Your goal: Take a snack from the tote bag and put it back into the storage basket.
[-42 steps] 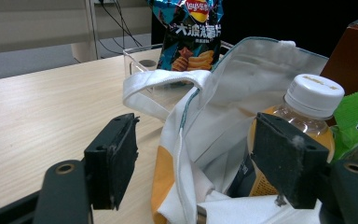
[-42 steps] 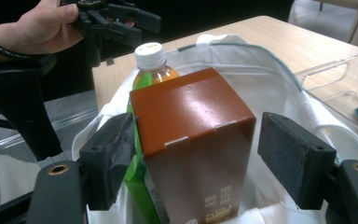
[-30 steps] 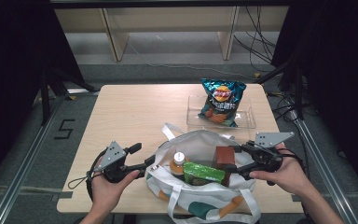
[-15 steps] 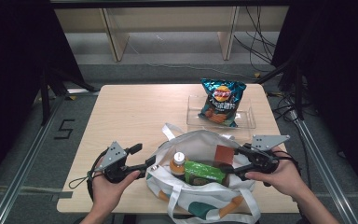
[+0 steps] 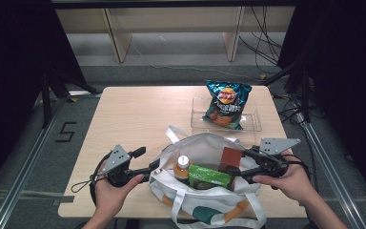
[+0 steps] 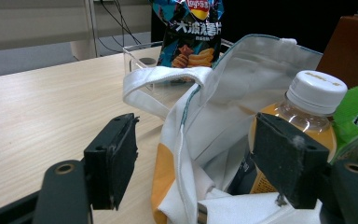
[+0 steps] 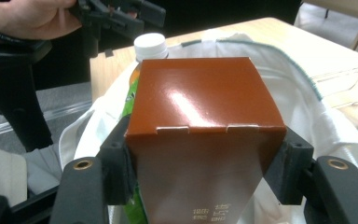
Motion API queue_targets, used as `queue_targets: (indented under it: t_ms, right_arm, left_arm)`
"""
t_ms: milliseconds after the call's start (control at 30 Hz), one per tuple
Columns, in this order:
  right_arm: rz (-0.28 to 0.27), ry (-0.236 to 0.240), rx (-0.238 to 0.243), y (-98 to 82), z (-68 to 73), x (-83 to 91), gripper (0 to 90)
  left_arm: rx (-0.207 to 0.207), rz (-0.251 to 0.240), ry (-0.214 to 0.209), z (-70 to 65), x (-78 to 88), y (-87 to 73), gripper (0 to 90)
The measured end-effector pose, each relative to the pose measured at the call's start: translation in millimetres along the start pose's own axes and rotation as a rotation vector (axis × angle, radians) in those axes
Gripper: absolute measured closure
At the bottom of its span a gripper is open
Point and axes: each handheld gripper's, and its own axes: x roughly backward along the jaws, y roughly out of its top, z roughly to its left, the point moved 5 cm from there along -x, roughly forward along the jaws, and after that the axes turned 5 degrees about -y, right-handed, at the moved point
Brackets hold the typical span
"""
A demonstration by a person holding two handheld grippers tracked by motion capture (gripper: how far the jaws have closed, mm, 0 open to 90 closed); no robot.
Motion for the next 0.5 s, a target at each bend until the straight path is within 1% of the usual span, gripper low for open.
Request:
queue_targets:
  t_ms: [33,67,100,133,167,200,233,267,300,333,367,400,467,500]
  right_arm:
    - [-0.011,-0.009,0.012,1.1,-0.6,0.4,38.9]
    - [-0.036,-0.02,-0.003,3.1,0.2,0.3,38.9]
    - [-0.019,-0.015,0.015,3.4,-0.9,2.9,39.0]
    - [-0.027,-0.019,0.006,5.5,-0.1,4.3,39.0]
    - [-0.032,-0.013,-0.004,6.7,0.9,5.1,39.0]
    - [-0.04,-0.033,0.02,9.1,-1.1,6.6,39.0]
    - [-0.044,-0.035,0.025,11.0,-1.1,8.2,39.0]
    - [-0.051,-0.036,0.003,13.4,0.9,10.3,39.0]
    - [-0.062,-0.032,0.024,15.9,-0.7,11.7,39.0]
    - [-0.055,-0.037,0.012,17.2,0.3,14.1,39.0]
    - [-0.061,-0.045,0.007,18.4,0.8,15.0,39.0]
    - [-0.065,-0.049,0.027,20.5,-1.2,16.6,39.0]
    - [-0.081,-0.059,0.015,24.0,-0.5,18.6,39.0]
    - [-0.078,-0.052,0.025,25.1,-1.4,19.8,39.0]
  left_arm:
    - [0.0,0.0,0.0,0.0,0.0,0.0,29.9]
    - [0.0,0.0,0.0,-0.1,0.0,0.0,29.9]
    - [0.0,-0.001,-0.001,-0.1,-0.1,0.1,29.9]
    - [0.001,-0.001,-0.001,0.0,-0.1,0.2,29.9]
    - [0.002,-0.001,0.0,0.0,-0.2,0.1,29.9]
    - [0.002,-0.001,-0.001,0.1,-0.2,0.1,29.9]
    - [0.002,0.0,-0.001,0.2,-0.1,0.0,30.0]
    - [0.002,-0.001,-0.001,0.2,-0.1,0.0,29.9]
    - [0.001,0.0,-0.001,0.4,0.0,-0.1,29.9]
    - [0.002,0.001,-0.001,0.5,0.0,-0.1,29.9]
    - [0.001,0.001,-0.001,0.7,0.1,-0.1,29.9]
    - [0.0,0.001,-0.001,0.7,0.1,0.1,29.9]
    - [-0.001,-0.007,-0.005,0.8,0.3,0.6,29.9]
    - [-0.001,-0.007,-0.003,1.1,0.8,0.7,29.9]
